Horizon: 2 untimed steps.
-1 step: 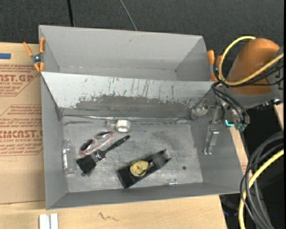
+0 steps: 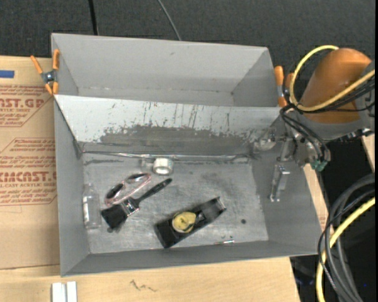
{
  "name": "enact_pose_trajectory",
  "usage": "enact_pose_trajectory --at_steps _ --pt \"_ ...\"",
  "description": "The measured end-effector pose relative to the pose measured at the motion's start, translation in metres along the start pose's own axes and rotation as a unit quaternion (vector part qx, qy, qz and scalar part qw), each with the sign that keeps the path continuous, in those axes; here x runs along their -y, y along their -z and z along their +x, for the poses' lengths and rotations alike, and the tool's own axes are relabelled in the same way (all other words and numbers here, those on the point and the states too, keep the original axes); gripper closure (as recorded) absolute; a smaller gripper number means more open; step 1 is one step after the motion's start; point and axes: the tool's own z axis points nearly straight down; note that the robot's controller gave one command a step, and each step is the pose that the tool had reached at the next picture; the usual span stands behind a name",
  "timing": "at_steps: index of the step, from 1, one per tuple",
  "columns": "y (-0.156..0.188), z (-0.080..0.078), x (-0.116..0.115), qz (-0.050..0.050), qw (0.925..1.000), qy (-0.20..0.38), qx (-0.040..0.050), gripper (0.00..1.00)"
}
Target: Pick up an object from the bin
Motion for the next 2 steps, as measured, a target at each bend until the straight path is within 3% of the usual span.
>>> enact_pose_trajectory --at_steps 1,2 --pt "-0.044 0.023 -0.039 0.002 0.9978 0.067 0.0037 0.00" --pt "-0.045 0.048 -0.074 -0.002 0.9951 0.099 -0.0035 0.00"
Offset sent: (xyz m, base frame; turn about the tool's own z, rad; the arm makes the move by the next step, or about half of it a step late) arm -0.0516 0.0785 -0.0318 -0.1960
